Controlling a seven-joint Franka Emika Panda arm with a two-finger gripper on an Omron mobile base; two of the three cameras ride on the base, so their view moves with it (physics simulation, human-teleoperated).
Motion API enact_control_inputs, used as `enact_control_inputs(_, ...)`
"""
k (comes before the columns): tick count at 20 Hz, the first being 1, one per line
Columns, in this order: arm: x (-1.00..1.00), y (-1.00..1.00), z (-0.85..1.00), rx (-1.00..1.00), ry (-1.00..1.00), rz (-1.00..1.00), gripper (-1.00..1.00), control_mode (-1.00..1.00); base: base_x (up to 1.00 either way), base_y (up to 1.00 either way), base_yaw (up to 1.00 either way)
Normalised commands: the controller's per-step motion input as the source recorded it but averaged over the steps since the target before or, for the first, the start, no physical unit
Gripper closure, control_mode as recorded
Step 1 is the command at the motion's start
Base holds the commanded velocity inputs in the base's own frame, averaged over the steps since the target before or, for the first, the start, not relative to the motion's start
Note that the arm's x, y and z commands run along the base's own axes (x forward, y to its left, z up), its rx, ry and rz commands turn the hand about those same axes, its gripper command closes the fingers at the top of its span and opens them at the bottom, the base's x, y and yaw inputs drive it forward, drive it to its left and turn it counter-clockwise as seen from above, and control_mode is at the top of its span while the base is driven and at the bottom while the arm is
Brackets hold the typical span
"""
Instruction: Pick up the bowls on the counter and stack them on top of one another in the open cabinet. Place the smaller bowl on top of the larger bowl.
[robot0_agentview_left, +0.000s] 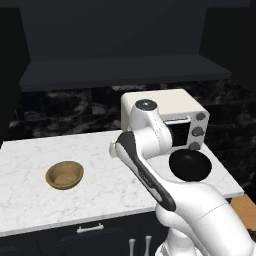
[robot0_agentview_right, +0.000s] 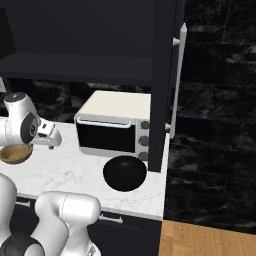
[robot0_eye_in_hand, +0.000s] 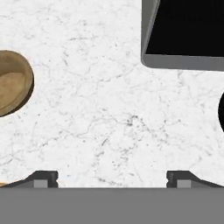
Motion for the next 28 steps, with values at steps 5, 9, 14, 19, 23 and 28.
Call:
enact_control_inputs(5,0.1,0.8,-0.03,0.0,-0.01,-0.1,-1.0,-1.0,0.0,0.0,0.0)
enact_control_inputs(9,0.13,0.86,0.0,0.03,0.0,-0.15,-1.0,-1.0,0.0,0.0,0.0)
enact_control_inputs(14,0.02,0.29,0.0,0.03,0.0,-0.08,-1.0,-1.0,0.0,0.0,0.0)
enact_control_inputs(19,0.38,0.04,-0.22,0.0,0.15,-0.02,-1.0,-1.0,0.0,0.0,0.0)
enact_control_inputs(23,0.55,0.0,-0.51,0.0,0.08,0.01,-1.0,-1.0,0.0,0.0,0.0)
enact_control_inputs(28,0.1,0.0,-0.54,0.0,0.01,0.06,-1.0,-1.0,0.0,0.0,0.0)
